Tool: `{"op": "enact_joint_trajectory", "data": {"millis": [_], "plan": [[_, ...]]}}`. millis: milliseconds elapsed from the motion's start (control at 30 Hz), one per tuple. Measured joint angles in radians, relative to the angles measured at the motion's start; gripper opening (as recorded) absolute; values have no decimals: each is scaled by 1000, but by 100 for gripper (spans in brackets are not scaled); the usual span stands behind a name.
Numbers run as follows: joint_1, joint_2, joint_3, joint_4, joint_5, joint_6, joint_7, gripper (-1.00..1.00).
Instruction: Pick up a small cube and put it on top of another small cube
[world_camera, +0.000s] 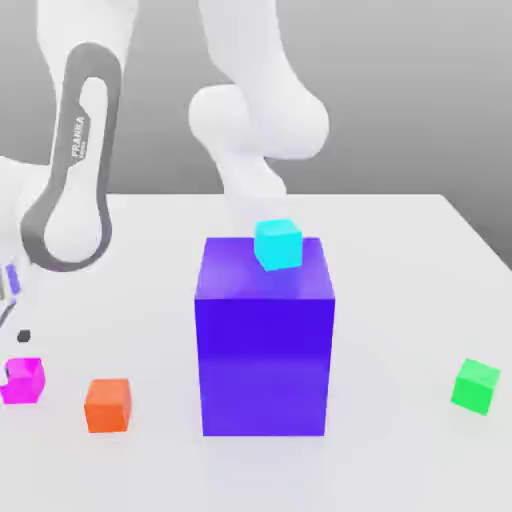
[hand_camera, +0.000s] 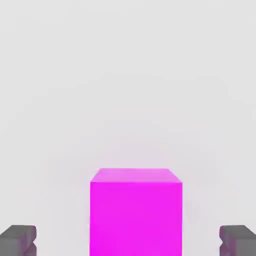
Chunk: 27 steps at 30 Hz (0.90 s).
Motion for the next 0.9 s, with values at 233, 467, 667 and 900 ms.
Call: {"op": "enact_joint_trajectory", "data": {"millis": [233, 467, 667, 900], "plan": [[-18, 30, 22, 7, 17, 24, -12, -100], [69, -160, -72, -25, -124, -115, 83, -100], [243, -213, 89, -12, -177, -145, 75, -100], [431, -263, 276, -33, -222, -168, 75, -100]]}}
